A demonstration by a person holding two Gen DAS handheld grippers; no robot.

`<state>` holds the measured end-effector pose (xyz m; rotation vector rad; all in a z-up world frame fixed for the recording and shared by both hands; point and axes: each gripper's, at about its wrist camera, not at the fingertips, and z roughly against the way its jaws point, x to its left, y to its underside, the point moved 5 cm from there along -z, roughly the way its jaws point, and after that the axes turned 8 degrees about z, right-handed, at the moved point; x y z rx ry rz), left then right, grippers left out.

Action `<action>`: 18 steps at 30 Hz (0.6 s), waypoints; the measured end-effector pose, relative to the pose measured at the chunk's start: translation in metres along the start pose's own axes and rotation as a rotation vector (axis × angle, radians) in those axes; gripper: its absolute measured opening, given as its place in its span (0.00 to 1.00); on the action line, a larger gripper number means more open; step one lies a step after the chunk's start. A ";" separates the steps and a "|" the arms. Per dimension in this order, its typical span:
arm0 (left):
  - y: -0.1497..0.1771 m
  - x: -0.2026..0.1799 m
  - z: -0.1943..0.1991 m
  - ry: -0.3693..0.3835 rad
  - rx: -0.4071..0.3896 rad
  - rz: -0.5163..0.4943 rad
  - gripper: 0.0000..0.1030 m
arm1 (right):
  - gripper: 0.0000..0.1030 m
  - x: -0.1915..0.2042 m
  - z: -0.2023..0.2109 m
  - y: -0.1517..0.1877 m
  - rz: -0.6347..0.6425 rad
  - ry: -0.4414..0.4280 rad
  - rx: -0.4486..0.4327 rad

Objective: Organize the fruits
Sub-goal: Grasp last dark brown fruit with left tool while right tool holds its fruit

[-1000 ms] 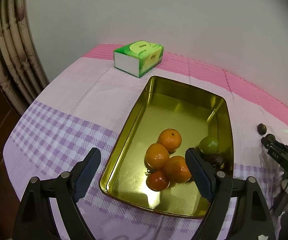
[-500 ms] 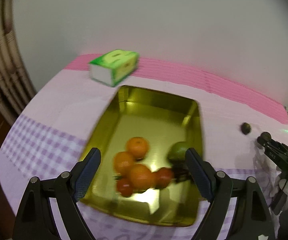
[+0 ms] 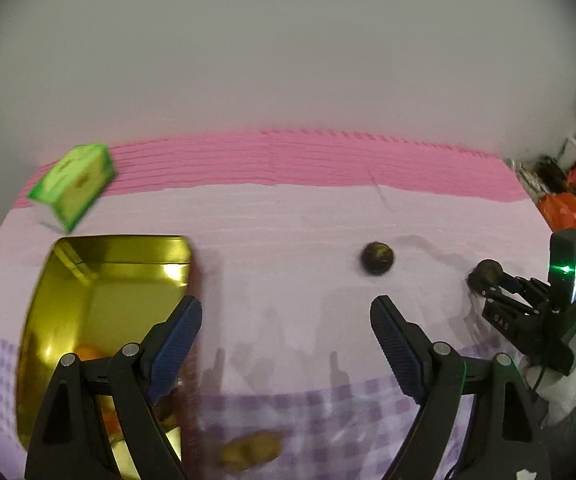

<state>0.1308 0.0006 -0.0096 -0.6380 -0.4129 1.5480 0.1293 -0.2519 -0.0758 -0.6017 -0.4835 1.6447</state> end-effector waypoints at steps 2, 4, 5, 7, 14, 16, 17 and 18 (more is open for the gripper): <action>0.000 -0.014 -0.017 0.028 0.044 -0.010 0.81 | 0.37 -0.003 -0.003 0.001 -0.016 -0.013 0.011; 0.001 -0.022 -0.032 0.064 0.088 0.005 0.81 | 0.37 -0.005 -0.005 0.000 -0.029 -0.023 0.014; 0.001 -0.026 -0.036 0.072 0.099 0.012 0.81 | 0.37 -0.005 -0.005 0.000 -0.028 -0.022 0.013; 0.000 -0.036 -0.050 0.084 0.118 0.025 0.80 | 0.37 -0.005 -0.006 -0.001 -0.017 -0.013 0.015; -0.002 -0.068 -0.083 0.059 0.121 -0.058 0.66 | 0.37 -0.006 -0.005 0.001 -0.022 -0.022 0.014; -0.002 -0.073 -0.092 0.069 0.135 -0.059 0.61 | 0.38 -0.007 -0.005 0.000 -0.024 -0.024 0.013; -0.003 -0.074 -0.097 0.070 0.140 -0.056 0.60 | 0.38 -0.007 -0.005 0.001 -0.023 -0.024 0.013; -0.004 -0.075 -0.102 0.079 0.149 -0.049 0.58 | 0.38 -0.007 -0.005 0.001 -0.023 -0.024 0.013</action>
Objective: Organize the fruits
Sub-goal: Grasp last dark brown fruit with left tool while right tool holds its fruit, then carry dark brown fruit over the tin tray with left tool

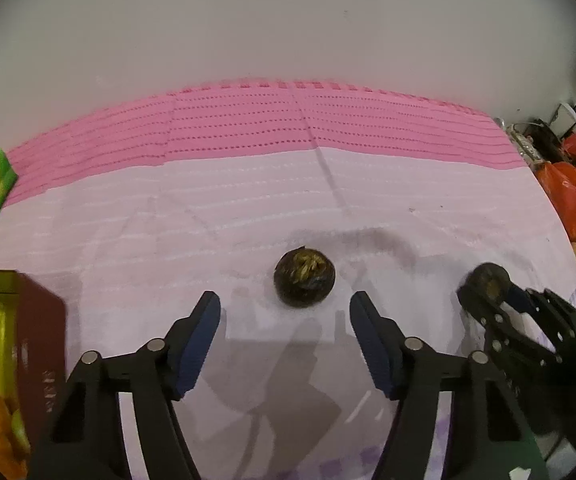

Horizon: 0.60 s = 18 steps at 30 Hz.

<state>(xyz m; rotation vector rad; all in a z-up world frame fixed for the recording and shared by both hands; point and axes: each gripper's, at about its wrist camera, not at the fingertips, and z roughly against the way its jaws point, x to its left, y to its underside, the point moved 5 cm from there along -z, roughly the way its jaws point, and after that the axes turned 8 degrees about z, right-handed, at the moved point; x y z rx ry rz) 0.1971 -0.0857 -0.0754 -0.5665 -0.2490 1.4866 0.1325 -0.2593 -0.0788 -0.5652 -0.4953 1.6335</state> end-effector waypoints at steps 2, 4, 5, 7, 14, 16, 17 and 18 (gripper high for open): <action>-0.001 -0.001 -0.007 0.003 0.011 0.005 0.53 | 0.38 0.000 0.000 0.000 -0.002 -0.002 0.000; -0.003 -0.004 -0.013 0.011 0.018 0.004 0.48 | 0.38 -0.001 0.000 0.000 -0.004 -0.006 -0.001; -0.003 -0.003 -0.018 0.007 0.022 0.005 0.47 | 0.38 -0.002 -0.001 0.000 -0.005 -0.008 -0.001; -0.004 -0.003 -0.024 -0.005 0.020 0.004 0.46 | 0.38 -0.003 -0.001 0.000 -0.008 -0.013 -0.002; -0.003 -0.007 -0.024 -0.008 0.003 -0.021 0.33 | 0.38 -0.004 -0.001 -0.001 -0.008 -0.014 -0.002; 0.000 -0.006 -0.022 -0.013 0.002 -0.027 0.32 | 0.38 -0.004 -0.001 -0.001 -0.008 -0.013 -0.002; 0.002 -0.006 -0.021 -0.019 0.000 -0.033 0.32 | 0.38 -0.004 -0.001 -0.001 -0.007 -0.013 -0.001; 0.005 -0.006 -0.019 -0.029 0.000 -0.038 0.32 | 0.38 -0.004 -0.001 -0.001 -0.006 -0.013 -0.001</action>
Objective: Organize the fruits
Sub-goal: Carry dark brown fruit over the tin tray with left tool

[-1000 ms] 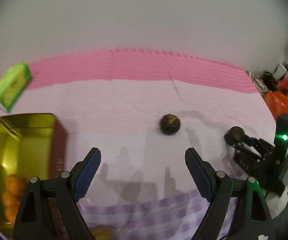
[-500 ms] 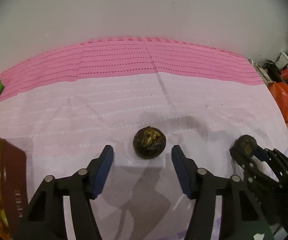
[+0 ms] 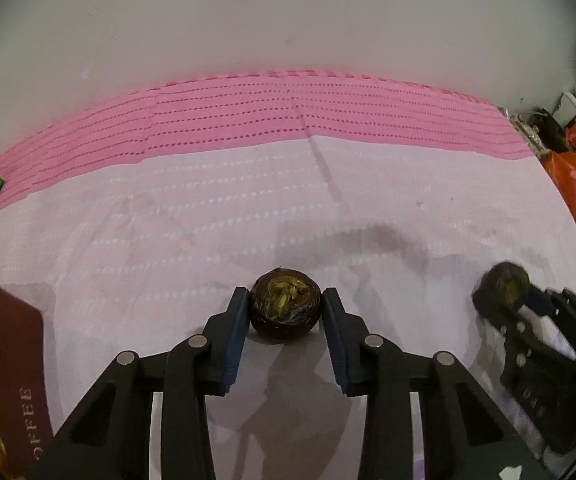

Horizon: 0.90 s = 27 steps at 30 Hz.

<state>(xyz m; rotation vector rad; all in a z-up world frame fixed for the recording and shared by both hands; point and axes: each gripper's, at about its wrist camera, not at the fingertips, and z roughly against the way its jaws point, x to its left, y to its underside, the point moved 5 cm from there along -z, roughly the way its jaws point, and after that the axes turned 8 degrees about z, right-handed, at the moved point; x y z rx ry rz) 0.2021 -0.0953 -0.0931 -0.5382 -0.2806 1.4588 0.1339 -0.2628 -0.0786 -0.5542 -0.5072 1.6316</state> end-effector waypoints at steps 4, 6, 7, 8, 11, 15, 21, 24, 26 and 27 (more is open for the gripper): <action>0.010 0.003 0.007 -0.009 0.027 0.006 0.32 | 0.38 0.000 0.000 0.000 0.002 0.003 0.001; 0.015 0.004 0.014 0.005 0.025 0.005 0.32 | 0.38 -0.001 0.000 0.000 0.003 0.004 0.001; 0.017 0.003 0.018 0.008 0.020 0.004 0.32 | 0.38 0.000 0.000 0.000 0.003 0.004 0.001; 0.019 0.003 0.021 0.008 0.016 0.001 0.32 | 0.38 0.000 0.000 0.000 0.004 0.005 0.001; 0.024 0.001 0.032 0.016 0.009 -0.010 0.32 | 0.38 0.000 0.000 0.000 0.005 0.007 0.002; 0.028 0.002 0.050 -0.009 -0.019 -0.020 0.32 | 0.38 0.000 0.000 0.000 0.007 0.008 0.002; 0.027 0.015 0.079 -0.017 -0.043 0.020 0.32 | 0.38 0.000 0.000 0.000 0.008 0.009 0.002; 0.026 0.023 0.094 -0.033 -0.071 0.028 0.32 | 0.38 0.000 0.000 0.000 0.010 0.010 0.002; 0.027 0.027 0.102 -0.068 -0.099 0.016 0.32 | 0.38 0.000 0.000 0.000 0.010 0.011 0.002; 0.028 0.029 0.105 -0.069 -0.102 0.019 0.32 | 0.38 0.000 0.000 0.000 0.010 0.010 0.002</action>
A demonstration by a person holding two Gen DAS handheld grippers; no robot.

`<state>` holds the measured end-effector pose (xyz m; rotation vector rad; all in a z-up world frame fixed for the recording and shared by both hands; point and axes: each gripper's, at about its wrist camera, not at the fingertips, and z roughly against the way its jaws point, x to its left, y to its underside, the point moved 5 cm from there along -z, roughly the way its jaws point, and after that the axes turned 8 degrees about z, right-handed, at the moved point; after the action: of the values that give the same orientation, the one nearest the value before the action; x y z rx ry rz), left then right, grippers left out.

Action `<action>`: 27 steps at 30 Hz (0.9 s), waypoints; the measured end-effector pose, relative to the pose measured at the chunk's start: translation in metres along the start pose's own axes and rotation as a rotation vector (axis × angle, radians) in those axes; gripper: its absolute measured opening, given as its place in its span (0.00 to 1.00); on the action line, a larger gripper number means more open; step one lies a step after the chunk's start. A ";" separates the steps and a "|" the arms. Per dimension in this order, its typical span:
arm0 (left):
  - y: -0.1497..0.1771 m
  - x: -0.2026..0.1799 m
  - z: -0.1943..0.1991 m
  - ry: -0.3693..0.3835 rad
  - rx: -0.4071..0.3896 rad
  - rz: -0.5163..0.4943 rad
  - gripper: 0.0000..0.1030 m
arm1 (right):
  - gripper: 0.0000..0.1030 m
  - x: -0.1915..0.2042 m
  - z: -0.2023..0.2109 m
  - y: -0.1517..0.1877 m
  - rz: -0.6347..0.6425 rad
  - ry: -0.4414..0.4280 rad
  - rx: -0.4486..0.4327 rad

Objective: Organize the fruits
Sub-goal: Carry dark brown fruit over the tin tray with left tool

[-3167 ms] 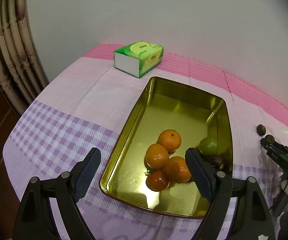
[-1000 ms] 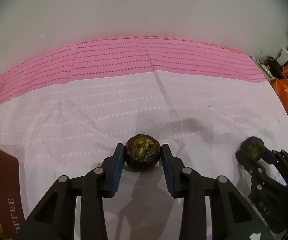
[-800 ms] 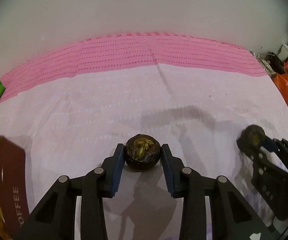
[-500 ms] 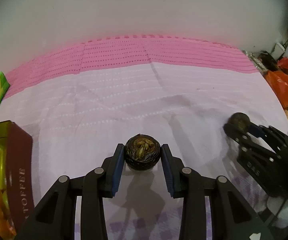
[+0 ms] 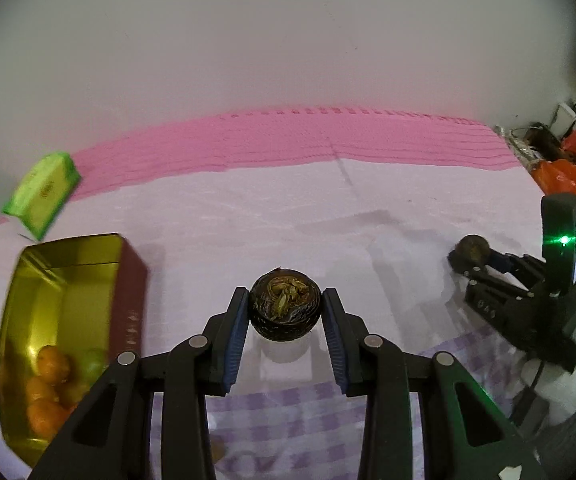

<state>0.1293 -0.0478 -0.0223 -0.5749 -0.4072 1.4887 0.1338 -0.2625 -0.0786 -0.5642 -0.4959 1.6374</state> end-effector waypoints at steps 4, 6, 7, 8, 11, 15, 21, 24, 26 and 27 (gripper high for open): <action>0.005 0.011 0.009 0.011 0.003 0.037 0.32 | 0.38 0.000 0.000 0.000 0.000 0.000 0.000; 0.006 0.016 0.014 0.005 -0.004 0.043 0.32 | 0.38 0.000 0.000 0.000 0.000 0.000 0.000; 0.007 0.021 0.016 -0.004 -0.008 0.048 0.32 | 0.38 0.000 0.000 0.000 0.000 0.000 0.000; 0.008 0.024 0.018 -0.008 -0.010 0.053 0.32 | 0.38 0.000 0.000 0.000 0.001 0.001 0.000; 0.006 0.039 0.027 -0.015 -0.017 0.086 0.32 | 0.38 0.000 0.000 0.000 0.003 0.002 0.000; 0.002 0.064 0.044 -0.058 -0.052 0.122 0.32 | 0.38 0.000 0.000 0.000 0.004 0.003 0.000; 0.004 0.099 0.056 -0.097 -0.058 0.187 0.32 | 0.38 0.000 0.000 0.000 0.006 0.005 0.001; 0.008 0.116 0.057 -0.123 -0.051 0.201 0.32 | 0.38 0.000 0.000 0.000 0.008 0.007 0.001; 0.011 0.129 0.058 -0.146 -0.047 0.209 0.32 | 0.38 0.000 0.000 0.000 0.008 0.008 0.001; 0.013 0.135 0.058 -0.149 -0.045 0.213 0.32 | 0.38 0.000 0.000 0.000 0.009 0.009 0.001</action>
<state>0.0923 0.0926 0.0038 -0.5572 -0.5088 1.7371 0.1335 -0.2628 -0.0785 -0.5734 -0.4868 1.6430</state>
